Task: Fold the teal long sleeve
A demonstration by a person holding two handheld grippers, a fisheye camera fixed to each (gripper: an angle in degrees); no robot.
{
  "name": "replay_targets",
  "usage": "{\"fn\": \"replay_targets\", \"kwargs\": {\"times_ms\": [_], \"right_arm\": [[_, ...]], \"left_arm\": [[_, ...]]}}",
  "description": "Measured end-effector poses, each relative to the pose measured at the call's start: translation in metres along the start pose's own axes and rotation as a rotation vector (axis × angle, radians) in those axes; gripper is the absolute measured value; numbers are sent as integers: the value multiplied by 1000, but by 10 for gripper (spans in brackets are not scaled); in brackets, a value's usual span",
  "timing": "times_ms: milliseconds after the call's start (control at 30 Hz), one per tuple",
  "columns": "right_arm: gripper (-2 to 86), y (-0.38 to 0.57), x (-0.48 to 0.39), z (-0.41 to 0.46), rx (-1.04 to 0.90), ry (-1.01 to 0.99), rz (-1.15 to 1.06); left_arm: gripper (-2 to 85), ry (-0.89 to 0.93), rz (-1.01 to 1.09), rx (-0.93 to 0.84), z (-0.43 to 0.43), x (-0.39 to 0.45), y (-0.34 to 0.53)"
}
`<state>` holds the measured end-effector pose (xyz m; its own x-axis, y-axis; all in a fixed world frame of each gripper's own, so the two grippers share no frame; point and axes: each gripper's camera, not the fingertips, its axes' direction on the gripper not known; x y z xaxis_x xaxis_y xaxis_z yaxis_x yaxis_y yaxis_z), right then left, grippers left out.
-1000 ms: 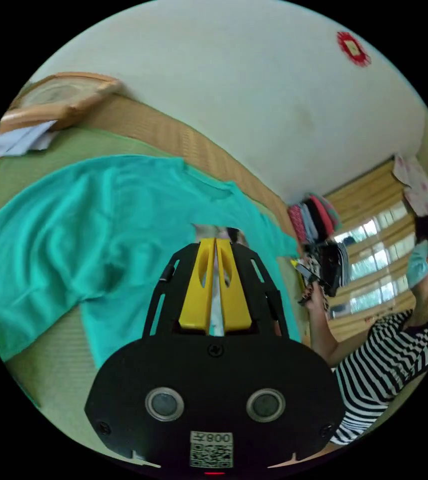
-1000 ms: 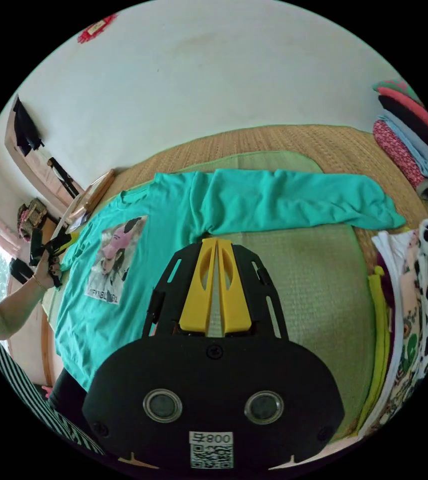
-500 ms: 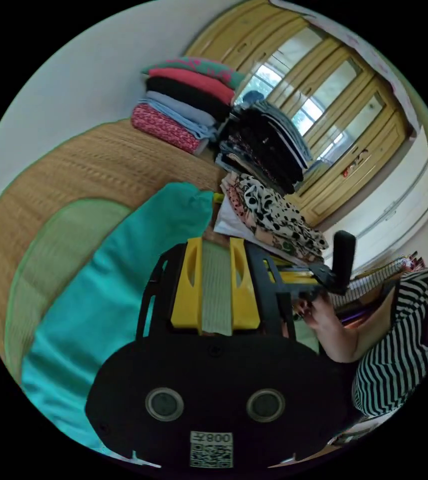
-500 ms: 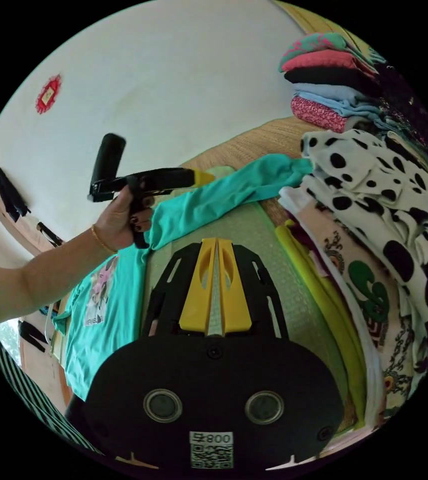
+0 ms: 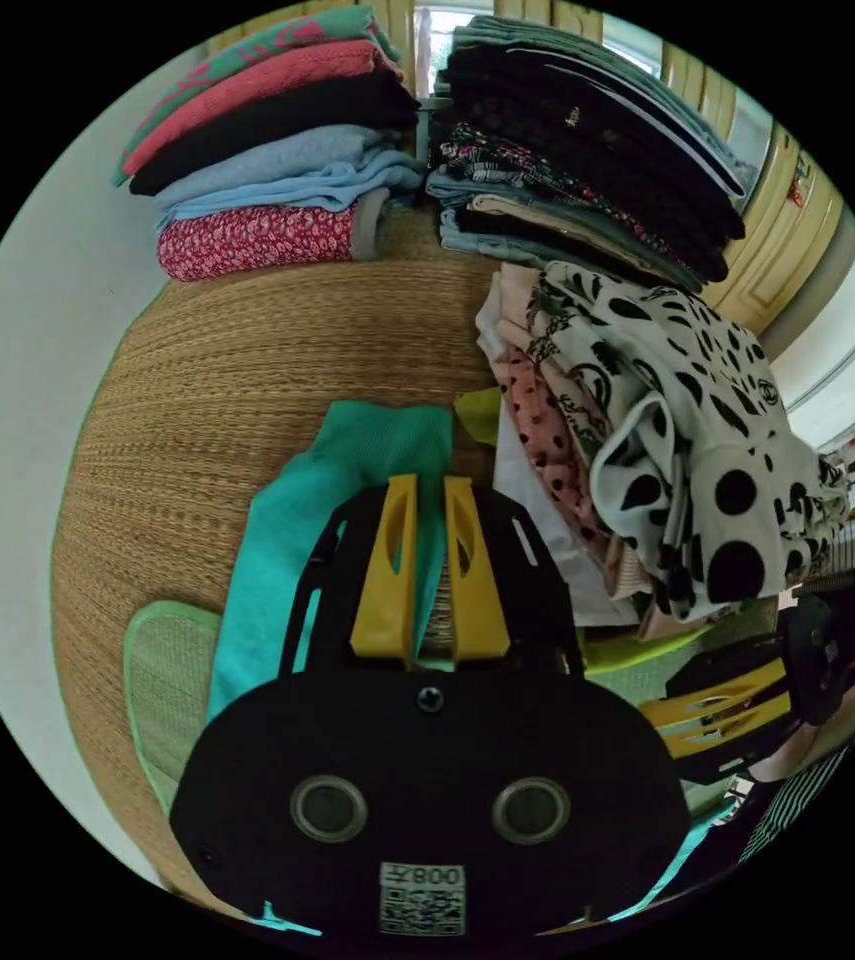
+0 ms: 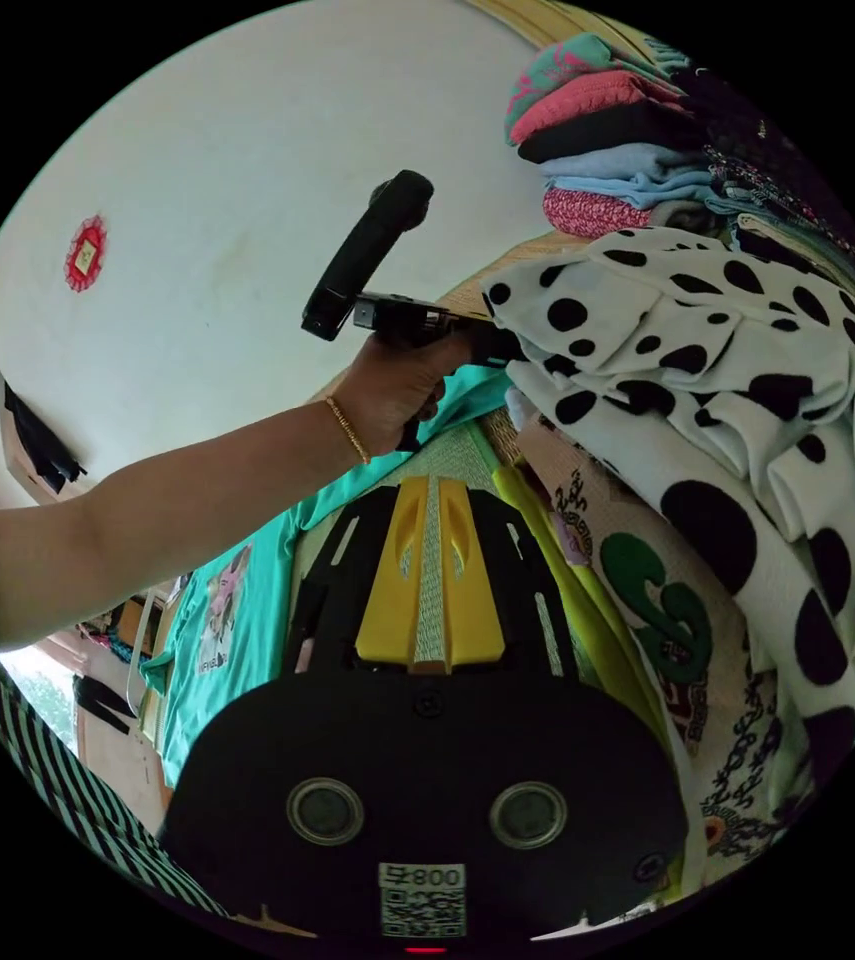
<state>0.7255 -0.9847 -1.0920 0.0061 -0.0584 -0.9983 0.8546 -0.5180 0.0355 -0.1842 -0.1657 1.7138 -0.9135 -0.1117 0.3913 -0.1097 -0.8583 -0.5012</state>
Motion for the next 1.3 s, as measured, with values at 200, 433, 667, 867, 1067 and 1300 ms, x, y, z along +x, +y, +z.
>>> {"fn": "replay_targets", "kwargs": {"times_ms": [200, 433, 667, 867, 1067, 1300], "right_arm": [[61, -10, 10, -36, 43, -5, 35], [84, -10, 31, -84, 203, -116, 131], [82, -11, 44, -78, 164, -210, 186], [50, -13, 54, -58, 100, -249, 204], [26, -4, 59, -37, 79, -241, 211], [22, 8, 15, 2, 50, -227, -15]], "left_arm": [[23, 90, -96, 166, 6, -14, 35], [19, 188, -157, 275, 14, -13, 110], [19, 110, -50, 228, 64, 10, 119], [25, 113, -6, 199, 92, 6, 118], [40, 204, -94, 236, 96, -26, 120], [82, 350, -200, 205, 99, -74, 75]]}}
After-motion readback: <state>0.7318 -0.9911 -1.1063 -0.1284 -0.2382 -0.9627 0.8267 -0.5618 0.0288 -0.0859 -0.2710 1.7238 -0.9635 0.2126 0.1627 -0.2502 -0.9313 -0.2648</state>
